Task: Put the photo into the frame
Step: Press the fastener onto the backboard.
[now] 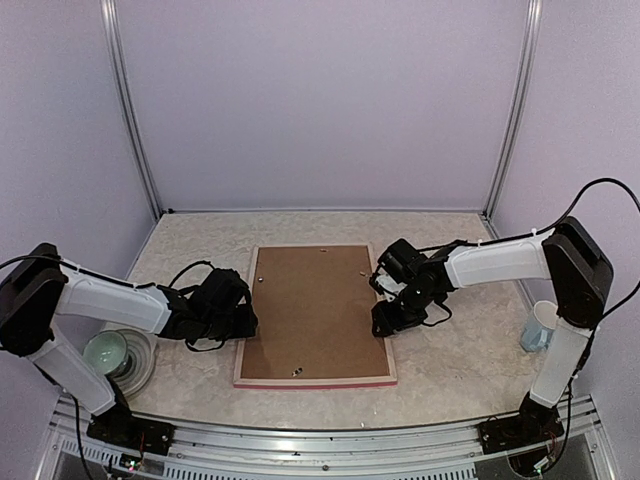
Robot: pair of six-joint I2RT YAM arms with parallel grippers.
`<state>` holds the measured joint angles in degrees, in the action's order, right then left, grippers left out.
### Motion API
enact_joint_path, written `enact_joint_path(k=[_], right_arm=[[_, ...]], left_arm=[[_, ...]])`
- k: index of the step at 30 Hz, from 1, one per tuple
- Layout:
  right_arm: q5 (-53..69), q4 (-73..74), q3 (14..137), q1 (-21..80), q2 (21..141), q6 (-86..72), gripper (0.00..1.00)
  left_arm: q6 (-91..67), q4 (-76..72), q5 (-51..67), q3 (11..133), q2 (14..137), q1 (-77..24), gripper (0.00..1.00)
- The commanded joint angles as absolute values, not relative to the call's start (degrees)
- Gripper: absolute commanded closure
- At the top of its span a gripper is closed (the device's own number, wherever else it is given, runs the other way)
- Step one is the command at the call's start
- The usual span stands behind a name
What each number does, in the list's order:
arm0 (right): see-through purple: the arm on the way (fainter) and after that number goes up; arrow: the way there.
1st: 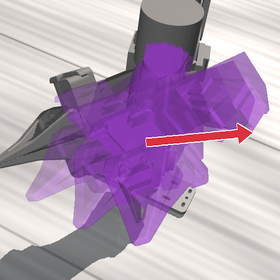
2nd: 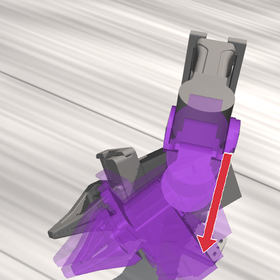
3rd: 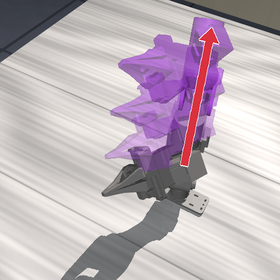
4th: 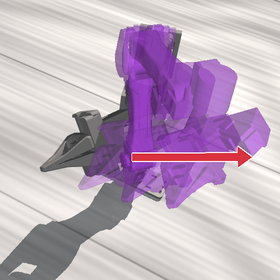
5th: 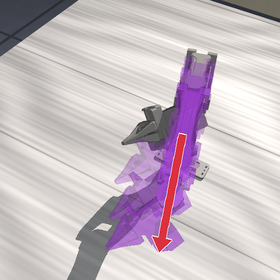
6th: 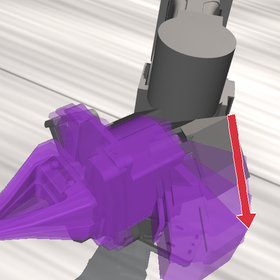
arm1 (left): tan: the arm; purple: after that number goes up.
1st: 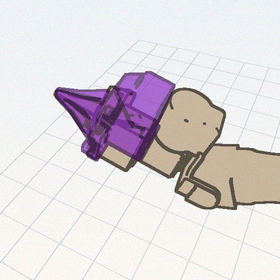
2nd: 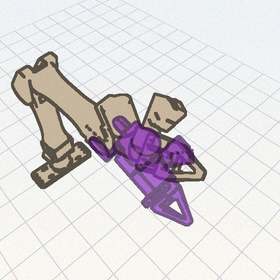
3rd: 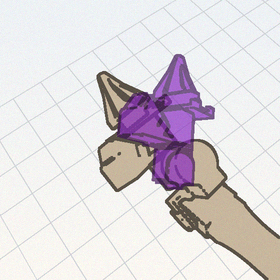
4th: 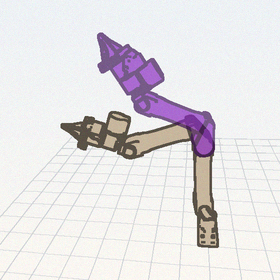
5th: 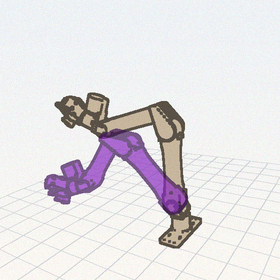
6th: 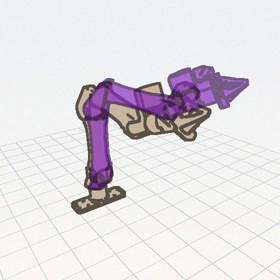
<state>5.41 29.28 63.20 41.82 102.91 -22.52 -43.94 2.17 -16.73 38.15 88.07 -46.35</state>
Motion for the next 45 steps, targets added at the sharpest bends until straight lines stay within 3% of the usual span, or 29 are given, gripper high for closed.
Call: enact_joint_path(k=[1,7,16,45], right_arm=[[4.4,26.8,60.9,41.5,101.8,-27.6,0.45],[2.9,26.3,61.1,41.5,101.9,-29.1,0.46],[2.6,27.3,61.2,41.5,102.0,-29.5,0.56],[4.0,27.1,60.0,41.5,102.2,-31.0,0.54]], left_arm=[[-44.7,5.0,-15.5,36.9,87.4,-46.8,0.58],[-44.8,4.2,-15.0,36.8,88.1,-46.8,0.58],[-44.8,4.3,-15.7,36.0,87.6,-46.9,0.58],[-44.7,3.5,-15.3,36.2,88.9,-46.9,0.58]])
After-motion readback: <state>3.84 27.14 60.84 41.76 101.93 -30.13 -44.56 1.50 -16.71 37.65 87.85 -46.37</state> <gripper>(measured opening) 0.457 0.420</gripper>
